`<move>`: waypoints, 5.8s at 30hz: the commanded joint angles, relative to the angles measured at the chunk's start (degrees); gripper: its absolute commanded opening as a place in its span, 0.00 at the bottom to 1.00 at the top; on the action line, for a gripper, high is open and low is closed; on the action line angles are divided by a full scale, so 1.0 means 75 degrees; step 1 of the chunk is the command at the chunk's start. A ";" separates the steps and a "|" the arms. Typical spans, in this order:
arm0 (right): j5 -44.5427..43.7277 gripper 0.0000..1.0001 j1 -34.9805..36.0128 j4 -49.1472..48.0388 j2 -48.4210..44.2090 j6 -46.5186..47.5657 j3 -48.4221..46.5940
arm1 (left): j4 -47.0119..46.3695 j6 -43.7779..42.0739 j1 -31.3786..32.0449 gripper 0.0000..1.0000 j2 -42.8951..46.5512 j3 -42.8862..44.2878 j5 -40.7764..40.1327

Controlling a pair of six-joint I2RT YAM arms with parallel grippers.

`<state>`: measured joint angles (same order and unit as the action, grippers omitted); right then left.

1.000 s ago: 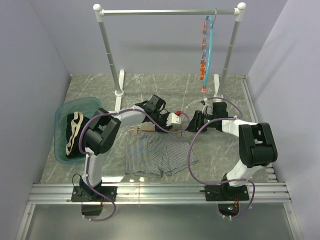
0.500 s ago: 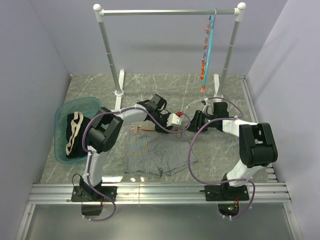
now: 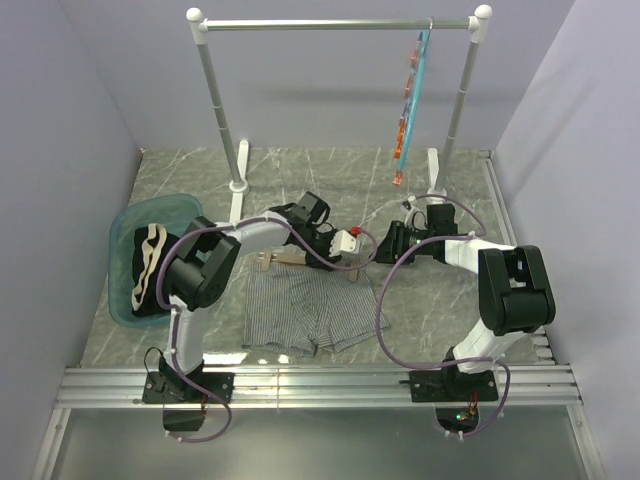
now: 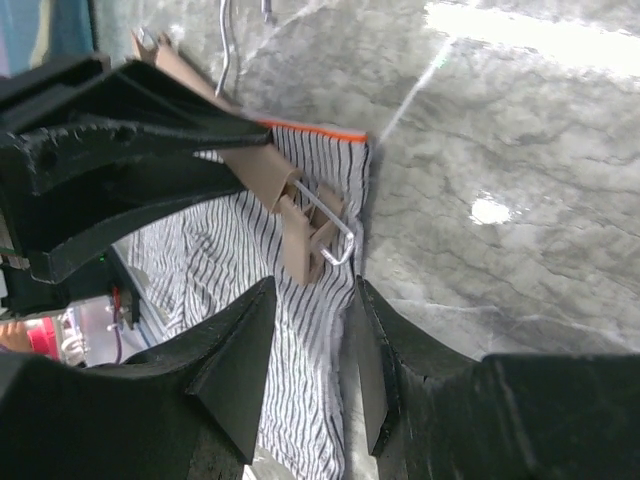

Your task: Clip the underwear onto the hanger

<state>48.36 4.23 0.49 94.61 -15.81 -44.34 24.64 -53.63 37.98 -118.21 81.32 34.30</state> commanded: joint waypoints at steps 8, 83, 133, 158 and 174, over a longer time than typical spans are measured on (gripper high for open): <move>0.0759 0.45 -0.0048 -0.1131 -0.0263 -0.0715 0.0076 | -0.1046 0.1254 -0.0013 0.04 0.1406 -0.1057 -0.0367; 0.2142 0.00 0.1077 -0.2117 0.0148 0.1300 -0.0580 | 0.1271 0.3049 -0.0986 0.78 0.0564 0.1415 0.3312; 0.1978 0.00 0.1194 -0.1331 -0.0087 0.1968 -0.0651 | 0.1624 0.3424 -0.0857 0.46 -0.0129 0.2095 0.3606; 0.2025 0.00 0.1194 -0.1390 -0.0181 0.1897 -0.0616 | 0.2280 0.3190 -0.0845 0.49 -0.0633 0.2493 0.3418; 0.1686 0.37 0.1170 -0.1004 -0.0239 0.1874 -0.0569 | 0.1741 0.3623 -0.1184 0.00 -0.0574 0.2317 0.3875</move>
<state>62.19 12.78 -8.29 95.50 -2.17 -47.68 39.81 -27.22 30.63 -122.61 97.89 60.45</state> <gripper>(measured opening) 0.319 0.285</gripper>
